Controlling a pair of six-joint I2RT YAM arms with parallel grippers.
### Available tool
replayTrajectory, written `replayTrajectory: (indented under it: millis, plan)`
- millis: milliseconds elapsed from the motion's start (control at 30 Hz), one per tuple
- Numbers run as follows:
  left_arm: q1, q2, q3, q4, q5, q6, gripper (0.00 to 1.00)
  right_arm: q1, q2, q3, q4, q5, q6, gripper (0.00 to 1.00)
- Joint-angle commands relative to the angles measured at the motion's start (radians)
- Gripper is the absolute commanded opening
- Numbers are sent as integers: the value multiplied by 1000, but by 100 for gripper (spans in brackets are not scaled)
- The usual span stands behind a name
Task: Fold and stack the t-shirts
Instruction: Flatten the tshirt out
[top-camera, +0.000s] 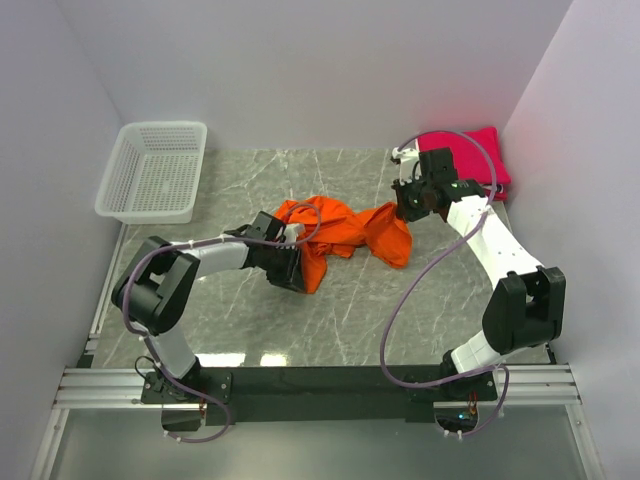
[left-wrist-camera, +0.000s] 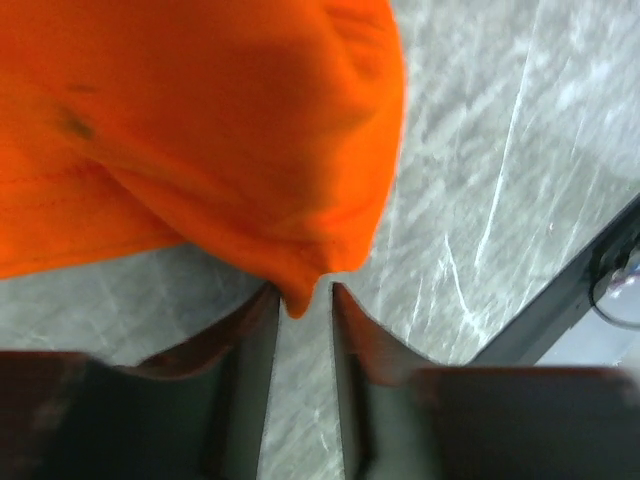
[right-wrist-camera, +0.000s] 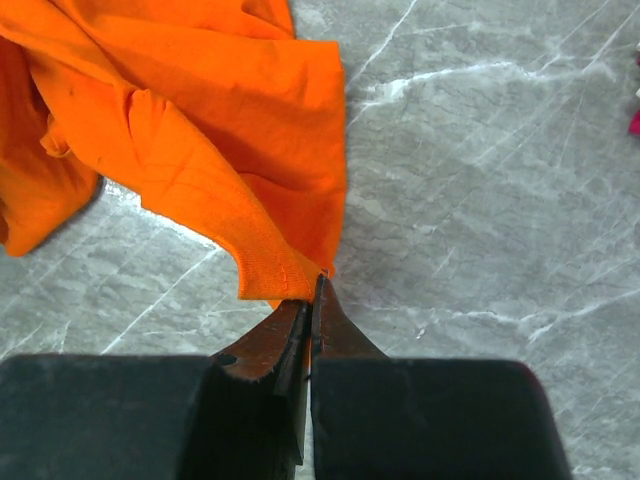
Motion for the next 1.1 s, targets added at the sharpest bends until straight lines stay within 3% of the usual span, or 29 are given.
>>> replayTrajectory:
  millis: [0, 167, 300, 433, 567, 767, 900, 1067]
  plan:
    - [2, 58, -4, 15, -116, -37, 31, -16, -28, 49, 0, -14, 13, 0]
    - [0, 69, 22, -2, -165, -39, 1, -24, -32, 43, 2, -20, 10, 0]
    - [21, -4, 79, -80, -217, 16, 1, -39, -45, 46, -10, -12, -8, 0]
    - [135, -97, 191, -189, -246, 172, 1, -94, -80, 71, -30, 11, -50, 0]
    - [303, -118, 423, -325, -275, 355, 1, -168, -104, 169, -55, 26, -92, 0]
    - [402, -167, 649, -367, -398, 598, 1, -234, -118, 330, -73, 72, -126, 0]
    - [445, -265, 676, -338, -386, 641, 1, -258, -178, 399, -72, 115, -143, 0]
    - [492, -478, 590, -220, -393, 629, 1, -271, -305, 398, -9, 189, -169, 0]
